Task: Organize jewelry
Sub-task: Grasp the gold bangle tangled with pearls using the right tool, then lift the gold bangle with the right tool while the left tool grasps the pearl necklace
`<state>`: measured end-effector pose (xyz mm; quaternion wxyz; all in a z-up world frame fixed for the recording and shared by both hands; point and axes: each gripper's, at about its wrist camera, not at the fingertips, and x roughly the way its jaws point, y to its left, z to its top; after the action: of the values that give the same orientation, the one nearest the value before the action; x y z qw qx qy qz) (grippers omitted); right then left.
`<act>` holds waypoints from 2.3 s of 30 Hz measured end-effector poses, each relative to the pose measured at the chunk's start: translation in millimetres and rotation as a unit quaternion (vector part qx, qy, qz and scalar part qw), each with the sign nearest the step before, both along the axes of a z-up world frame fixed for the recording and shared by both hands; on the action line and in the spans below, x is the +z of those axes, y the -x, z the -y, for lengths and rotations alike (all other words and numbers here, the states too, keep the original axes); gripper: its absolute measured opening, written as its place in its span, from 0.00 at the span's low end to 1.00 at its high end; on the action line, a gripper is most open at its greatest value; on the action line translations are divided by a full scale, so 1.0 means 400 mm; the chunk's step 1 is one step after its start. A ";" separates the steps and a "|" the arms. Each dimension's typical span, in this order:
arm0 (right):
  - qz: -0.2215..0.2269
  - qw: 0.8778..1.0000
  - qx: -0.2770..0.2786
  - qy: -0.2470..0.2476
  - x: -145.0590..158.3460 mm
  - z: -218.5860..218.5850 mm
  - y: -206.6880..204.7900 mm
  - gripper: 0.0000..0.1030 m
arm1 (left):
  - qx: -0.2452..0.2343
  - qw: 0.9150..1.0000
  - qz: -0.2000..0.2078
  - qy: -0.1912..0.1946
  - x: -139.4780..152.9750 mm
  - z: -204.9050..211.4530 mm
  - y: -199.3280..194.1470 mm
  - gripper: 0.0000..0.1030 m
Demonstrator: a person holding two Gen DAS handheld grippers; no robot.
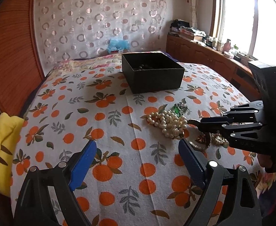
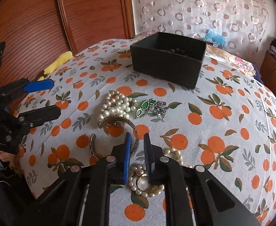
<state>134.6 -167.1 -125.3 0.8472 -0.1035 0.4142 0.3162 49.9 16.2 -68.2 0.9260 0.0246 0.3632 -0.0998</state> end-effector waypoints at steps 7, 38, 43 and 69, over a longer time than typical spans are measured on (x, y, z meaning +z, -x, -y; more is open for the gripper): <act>0.003 1.000 0.006 -0.003 0.005 0.004 0.006 0.04 | -0.003 1.000 -0.003 -0.004 -0.006 0.013 0.002 0.83; 0.050 0.997 -0.052 -0.024 0.049 0.151 0.055 0.04 | -0.071 0.995 -0.066 0.011 -0.052 0.144 -0.079 0.21; 0.049 0.997 -0.053 -0.024 0.044 0.152 0.056 0.04 | -0.068 0.995 -0.070 0.003 -0.061 0.153 -0.085 0.19; 0.054 0.997 -0.058 -0.026 0.052 0.159 0.048 0.04 | -0.056 0.998 0.007 -0.006 0.058 0.123 -0.061 0.06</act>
<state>115.4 -230.6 -104.4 0.8876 -0.0739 0.3649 0.2713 74.3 -33.0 -45.1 0.9214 0.0514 0.3550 -0.1492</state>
